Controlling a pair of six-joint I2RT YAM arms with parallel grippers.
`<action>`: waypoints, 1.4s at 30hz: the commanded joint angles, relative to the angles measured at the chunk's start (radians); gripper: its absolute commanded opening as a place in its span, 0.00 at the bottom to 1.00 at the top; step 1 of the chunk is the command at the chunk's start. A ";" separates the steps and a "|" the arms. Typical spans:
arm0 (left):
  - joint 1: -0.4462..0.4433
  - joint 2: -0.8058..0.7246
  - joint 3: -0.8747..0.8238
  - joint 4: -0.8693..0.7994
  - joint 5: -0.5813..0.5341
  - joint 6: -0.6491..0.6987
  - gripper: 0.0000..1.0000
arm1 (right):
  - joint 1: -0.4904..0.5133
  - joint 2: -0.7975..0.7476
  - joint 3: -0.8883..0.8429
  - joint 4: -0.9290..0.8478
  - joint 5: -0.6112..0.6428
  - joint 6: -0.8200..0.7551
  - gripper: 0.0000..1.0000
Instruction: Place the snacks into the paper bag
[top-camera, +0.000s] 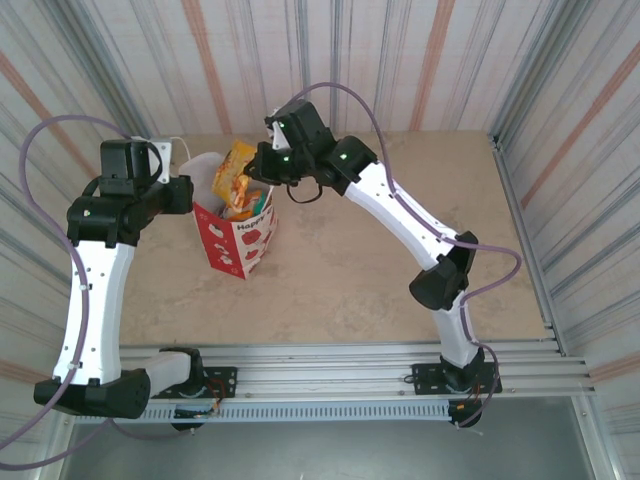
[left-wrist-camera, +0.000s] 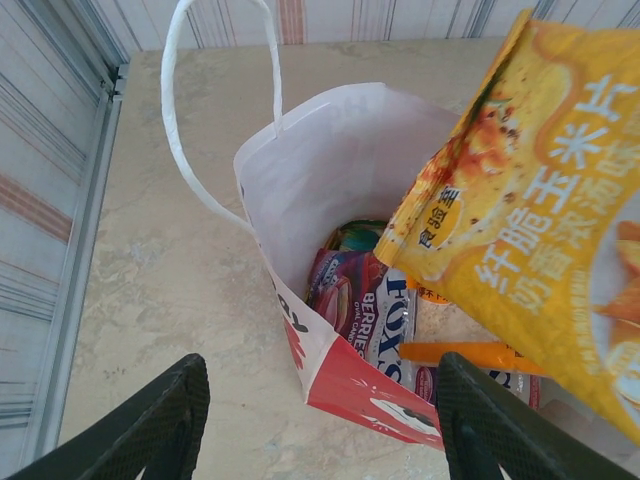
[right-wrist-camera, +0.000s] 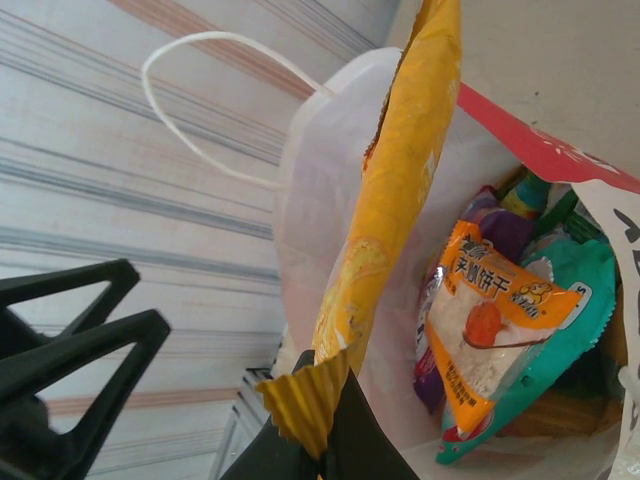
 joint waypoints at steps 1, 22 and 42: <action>0.009 0.000 -0.005 -0.020 0.027 -0.018 0.63 | 0.012 0.027 0.040 0.003 -0.009 0.014 0.00; 0.009 0.022 0.010 0.006 0.085 -0.053 0.63 | 0.042 0.127 0.075 0.040 -0.022 0.052 0.04; 0.009 0.020 0.004 0.017 0.181 -0.079 0.63 | 0.031 -0.065 0.076 -0.165 0.171 -0.135 0.47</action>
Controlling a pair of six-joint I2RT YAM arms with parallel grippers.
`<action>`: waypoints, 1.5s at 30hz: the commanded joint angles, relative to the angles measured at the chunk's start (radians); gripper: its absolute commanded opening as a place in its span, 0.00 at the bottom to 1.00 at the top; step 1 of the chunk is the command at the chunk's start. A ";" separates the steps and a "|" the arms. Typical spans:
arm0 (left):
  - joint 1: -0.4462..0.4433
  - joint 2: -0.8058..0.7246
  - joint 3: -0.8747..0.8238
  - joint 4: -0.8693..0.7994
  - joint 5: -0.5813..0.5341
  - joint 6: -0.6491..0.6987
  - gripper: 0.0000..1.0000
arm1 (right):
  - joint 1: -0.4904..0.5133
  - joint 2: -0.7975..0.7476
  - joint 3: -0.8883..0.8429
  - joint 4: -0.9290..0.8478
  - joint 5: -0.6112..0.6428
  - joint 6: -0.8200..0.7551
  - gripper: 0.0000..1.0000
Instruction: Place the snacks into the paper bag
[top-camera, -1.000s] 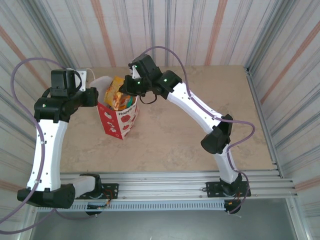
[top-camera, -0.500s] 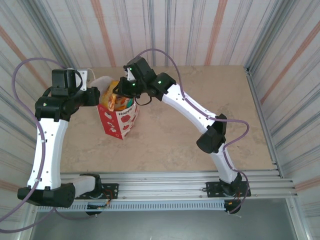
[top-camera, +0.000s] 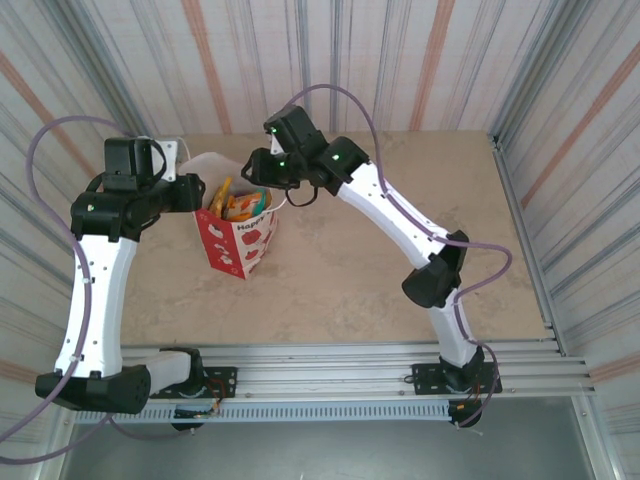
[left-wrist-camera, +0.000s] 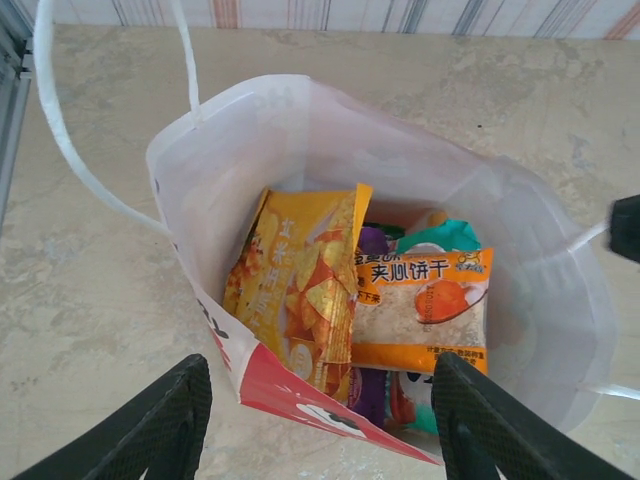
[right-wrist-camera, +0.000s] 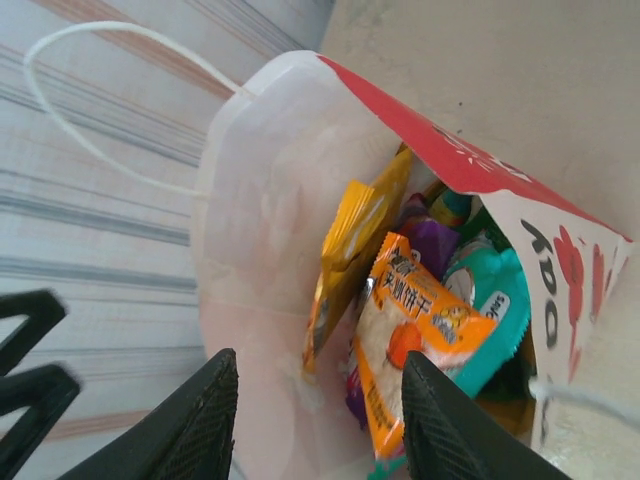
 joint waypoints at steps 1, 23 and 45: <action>0.009 -0.003 0.007 0.014 0.043 -0.016 0.63 | 0.014 -0.109 0.006 -0.063 0.048 -0.070 0.47; 0.260 0.239 0.267 0.046 0.074 0.061 0.67 | -0.043 -0.428 -0.462 0.171 0.013 -0.089 0.54; 0.269 0.397 0.332 0.119 0.284 0.076 0.00 | -0.100 -0.506 -0.696 0.384 -0.116 -0.060 0.55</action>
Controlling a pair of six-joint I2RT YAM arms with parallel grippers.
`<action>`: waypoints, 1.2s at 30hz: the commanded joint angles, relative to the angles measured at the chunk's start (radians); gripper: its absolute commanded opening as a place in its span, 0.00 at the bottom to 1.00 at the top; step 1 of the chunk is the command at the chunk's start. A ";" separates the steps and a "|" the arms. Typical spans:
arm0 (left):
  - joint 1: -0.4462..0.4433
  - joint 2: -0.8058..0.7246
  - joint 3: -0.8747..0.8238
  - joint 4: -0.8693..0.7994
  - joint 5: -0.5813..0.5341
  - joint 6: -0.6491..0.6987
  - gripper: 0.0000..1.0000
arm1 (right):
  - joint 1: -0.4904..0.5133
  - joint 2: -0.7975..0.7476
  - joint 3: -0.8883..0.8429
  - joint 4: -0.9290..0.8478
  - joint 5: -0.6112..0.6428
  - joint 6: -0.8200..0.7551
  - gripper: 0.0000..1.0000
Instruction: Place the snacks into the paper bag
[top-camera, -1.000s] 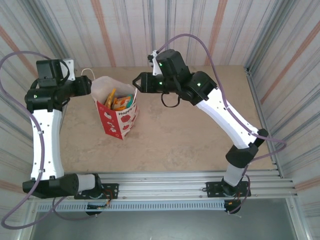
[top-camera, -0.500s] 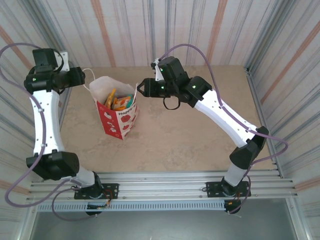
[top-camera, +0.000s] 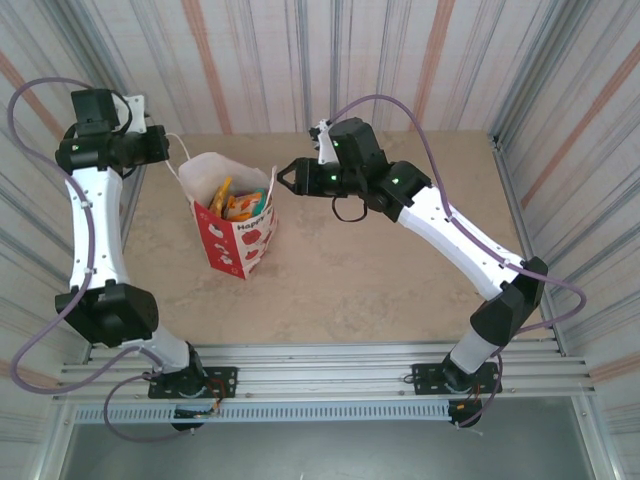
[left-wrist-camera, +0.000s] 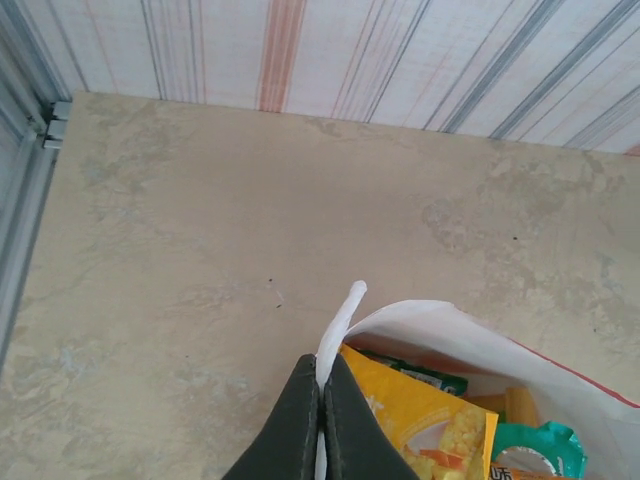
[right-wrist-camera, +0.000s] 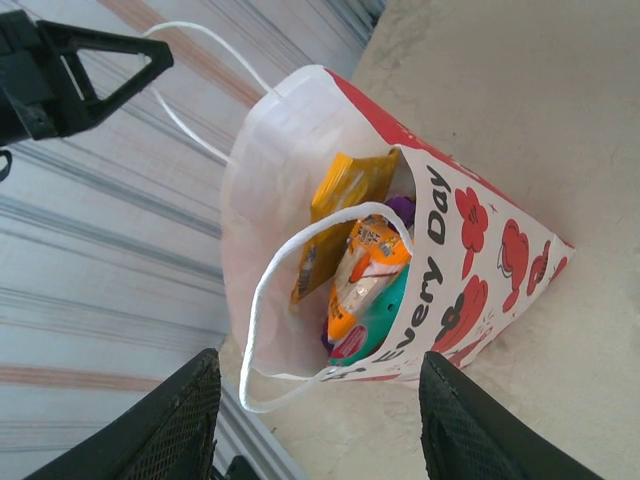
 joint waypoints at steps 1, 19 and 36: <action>0.002 0.006 0.033 0.003 0.061 0.009 0.00 | -0.008 -0.037 -0.023 0.041 -0.025 0.030 0.55; 0.001 -0.053 0.013 -0.009 0.074 0.021 0.00 | -0.013 0.129 0.049 0.230 -0.240 0.214 0.52; -0.147 -0.185 0.014 0.007 0.073 -0.039 0.00 | -0.160 -0.029 0.050 0.088 -0.215 0.074 0.00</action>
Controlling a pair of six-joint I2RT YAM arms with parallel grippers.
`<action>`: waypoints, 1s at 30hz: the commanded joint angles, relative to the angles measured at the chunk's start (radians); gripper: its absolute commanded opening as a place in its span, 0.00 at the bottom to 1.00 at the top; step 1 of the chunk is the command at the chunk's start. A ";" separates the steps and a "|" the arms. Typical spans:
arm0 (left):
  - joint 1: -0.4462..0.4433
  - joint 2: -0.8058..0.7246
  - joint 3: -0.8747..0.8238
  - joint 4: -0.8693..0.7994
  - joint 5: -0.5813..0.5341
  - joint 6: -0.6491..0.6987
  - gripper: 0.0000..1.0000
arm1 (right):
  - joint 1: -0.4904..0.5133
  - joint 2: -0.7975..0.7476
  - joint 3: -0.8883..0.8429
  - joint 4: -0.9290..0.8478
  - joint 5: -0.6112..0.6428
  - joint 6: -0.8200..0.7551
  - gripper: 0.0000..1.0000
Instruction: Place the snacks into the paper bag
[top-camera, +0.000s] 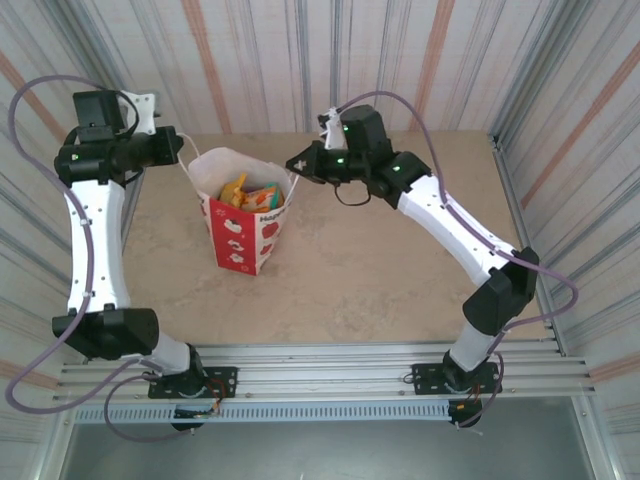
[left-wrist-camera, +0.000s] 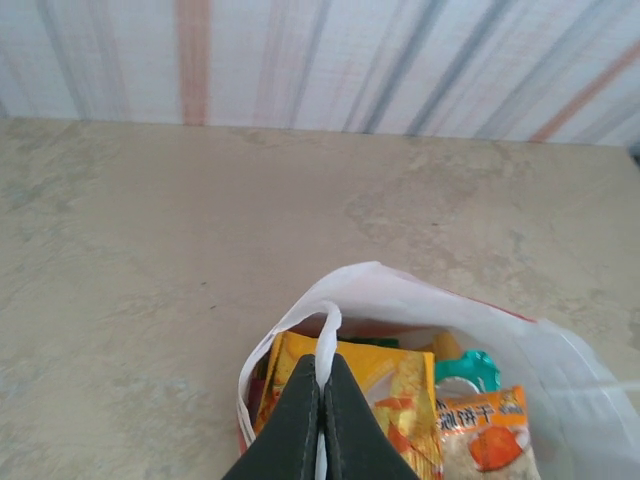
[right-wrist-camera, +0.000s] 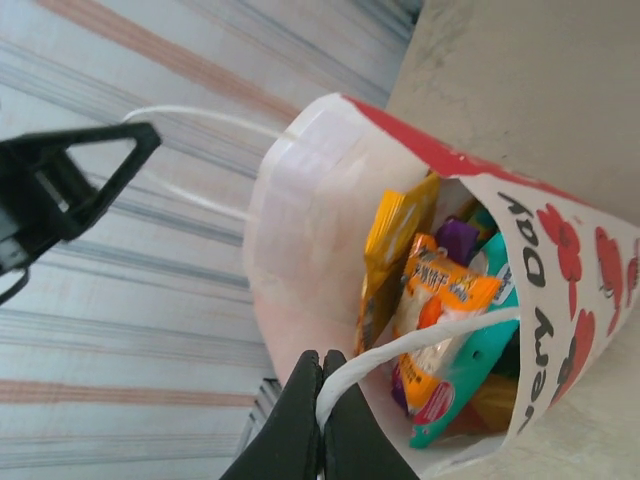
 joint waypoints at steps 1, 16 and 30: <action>-0.096 -0.087 0.011 0.048 -0.018 -0.030 0.00 | -0.065 -0.089 0.040 -0.026 -0.046 -0.072 0.00; -0.517 -0.173 -0.235 0.211 -0.260 -0.200 0.00 | -0.365 -0.171 -0.048 -0.189 -0.238 -0.182 0.00; -0.569 -0.095 -0.236 0.252 -0.259 -0.197 0.39 | -0.413 -0.143 -0.001 -0.302 -0.146 -0.249 0.40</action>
